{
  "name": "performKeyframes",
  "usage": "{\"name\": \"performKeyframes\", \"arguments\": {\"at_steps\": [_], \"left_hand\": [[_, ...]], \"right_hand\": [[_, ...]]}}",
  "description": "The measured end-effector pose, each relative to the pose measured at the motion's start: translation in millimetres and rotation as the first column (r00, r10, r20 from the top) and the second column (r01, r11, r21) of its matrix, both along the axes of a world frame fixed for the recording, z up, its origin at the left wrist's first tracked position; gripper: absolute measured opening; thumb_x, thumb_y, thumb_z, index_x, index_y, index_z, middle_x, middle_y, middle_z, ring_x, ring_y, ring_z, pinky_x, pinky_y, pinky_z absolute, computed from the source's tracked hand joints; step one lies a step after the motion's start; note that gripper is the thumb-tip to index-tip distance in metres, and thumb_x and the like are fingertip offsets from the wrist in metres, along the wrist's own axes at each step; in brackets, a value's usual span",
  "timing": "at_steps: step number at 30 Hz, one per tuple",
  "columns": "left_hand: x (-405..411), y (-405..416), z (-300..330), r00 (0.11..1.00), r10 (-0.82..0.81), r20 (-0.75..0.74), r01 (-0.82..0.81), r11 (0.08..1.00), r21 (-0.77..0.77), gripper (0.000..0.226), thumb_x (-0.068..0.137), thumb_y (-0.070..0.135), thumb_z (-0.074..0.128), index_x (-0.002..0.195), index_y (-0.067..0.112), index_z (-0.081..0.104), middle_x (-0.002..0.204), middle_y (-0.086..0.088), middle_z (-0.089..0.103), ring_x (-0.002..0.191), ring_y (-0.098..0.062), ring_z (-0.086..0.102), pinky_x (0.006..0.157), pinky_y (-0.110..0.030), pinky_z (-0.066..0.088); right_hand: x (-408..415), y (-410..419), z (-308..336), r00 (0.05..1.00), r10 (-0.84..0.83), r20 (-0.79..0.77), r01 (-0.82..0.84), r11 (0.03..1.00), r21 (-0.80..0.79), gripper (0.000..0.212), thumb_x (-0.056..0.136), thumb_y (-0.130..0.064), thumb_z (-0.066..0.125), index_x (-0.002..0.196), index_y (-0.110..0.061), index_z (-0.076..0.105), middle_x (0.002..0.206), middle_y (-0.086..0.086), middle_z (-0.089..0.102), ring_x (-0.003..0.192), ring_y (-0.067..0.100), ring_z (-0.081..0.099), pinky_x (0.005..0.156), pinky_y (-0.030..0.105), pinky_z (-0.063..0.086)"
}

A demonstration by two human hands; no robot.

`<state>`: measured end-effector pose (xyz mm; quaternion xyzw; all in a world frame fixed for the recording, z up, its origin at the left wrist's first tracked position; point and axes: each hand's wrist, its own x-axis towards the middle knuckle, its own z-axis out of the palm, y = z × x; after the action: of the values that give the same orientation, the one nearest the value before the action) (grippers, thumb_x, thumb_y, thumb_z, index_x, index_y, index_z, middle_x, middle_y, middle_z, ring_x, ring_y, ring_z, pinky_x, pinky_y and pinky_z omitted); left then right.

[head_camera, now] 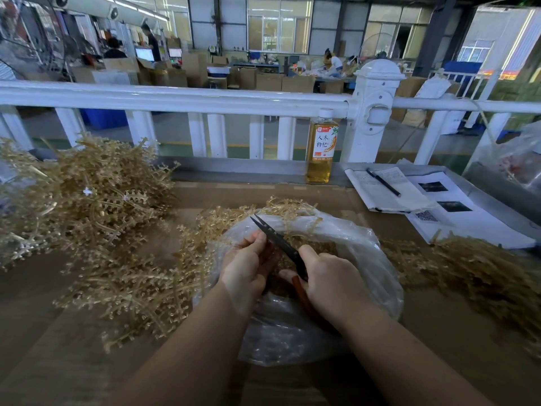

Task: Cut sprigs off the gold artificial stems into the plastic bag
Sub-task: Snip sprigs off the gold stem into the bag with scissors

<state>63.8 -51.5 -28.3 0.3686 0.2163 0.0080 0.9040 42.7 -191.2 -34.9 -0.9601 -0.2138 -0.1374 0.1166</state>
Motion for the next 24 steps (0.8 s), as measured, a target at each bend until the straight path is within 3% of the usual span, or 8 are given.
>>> {"name": "performKeyframes", "arguments": {"at_steps": [6,12,17,22,24], "left_hand": [[-1.4,-0.3,-0.4,1.000,-0.006,0.023,0.006,1.000,0.021,0.023,0.094,0.001,0.049,0.074,0.010,0.055,0.073,-0.009,0.064,0.061,-0.017,0.065,0.046,-0.023,0.053],[-3.6,-1.4,1.0,1.000,-0.003,0.031,0.002,1.000,0.023,0.024,0.095,0.001,0.049,0.073,0.009,0.053,0.065,-0.008,0.064,0.053,-0.016,0.065,0.046,-0.024,0.054],[-5.3,-2.4,2.4,1.000,-0.011,0.027,0.010,1.000,0.029,0.026,0.096,0.002,0.047,0.072,0.011,0.052,0.073,-0.010,0.061,0.054,-0.014,0.064,0.047,-0.023,0.054],[-5.8,1.9,14.8,1.000,-0.004,-0.019,0.003,1.000,-0.028,0.010,0.096,0.004,0.048,0.087,0.007,0.054,0.083,-0.013,0.064,0.072,-0.021,0.064,0.043,-0.027,0.055],[-4.9,2.1,21.8,1.000,0.000,0.015,0.000,1.000,0.004,0.009,0.097,0.006,0.046,0.090,0.009,0.051,0.080,-0.012,0.067,0.068,-0.019,0.065,0.044,-0.026,0.055]], "right_hand": [[-0.6,0.1,1.2,1.000,-0.010,-0.004,0.010,1.000,0.021,0.042,0.094,-0.061,0.037,0.104,-0.022,0.044,0.076,-0.004,0.048,0.080,0.021,0.061,0.063,0.027,0.036],[-1.9,-1.0,3.1,1.000,-0.008,-0.017,0.009,0.999,0.035,0.038,0.093,-0.063,0.038,0.092,-0.025,0.038,0.071,-0.005,0.050,0.074,0.021,0.061,0.060,0.027,0.035],[-3.5,-1.3,6.0,1.000,-0.024,-0.001,0.024,0.999,0.036,0.042,0.091,-0.064,0.040,0.096,-0.023,0.046,0.077,-0.002,0.062,0.075,0.020,0.062,0.060,0.027,0.037],[-5.6,0.6,20.2,0.997,-0.056,-0.052,0.069,0.949,0.306,0.026,0.090,-0.045,0.061,0.104,-0.024,0.058,0.085,-0.007,0.066,0.080,0.014,0.064,0.068,0.026,0.052],[-2.9,4.3,28.4,0.995,-0.073,-0.062,0.091,0.918,0.386,0.021,0.091,-0.035,0.064,0.107,-0.023,0.060,0.087,-0.005,0.068,0.082,0.015,0.064,0.069,0.027,0.052]]}}
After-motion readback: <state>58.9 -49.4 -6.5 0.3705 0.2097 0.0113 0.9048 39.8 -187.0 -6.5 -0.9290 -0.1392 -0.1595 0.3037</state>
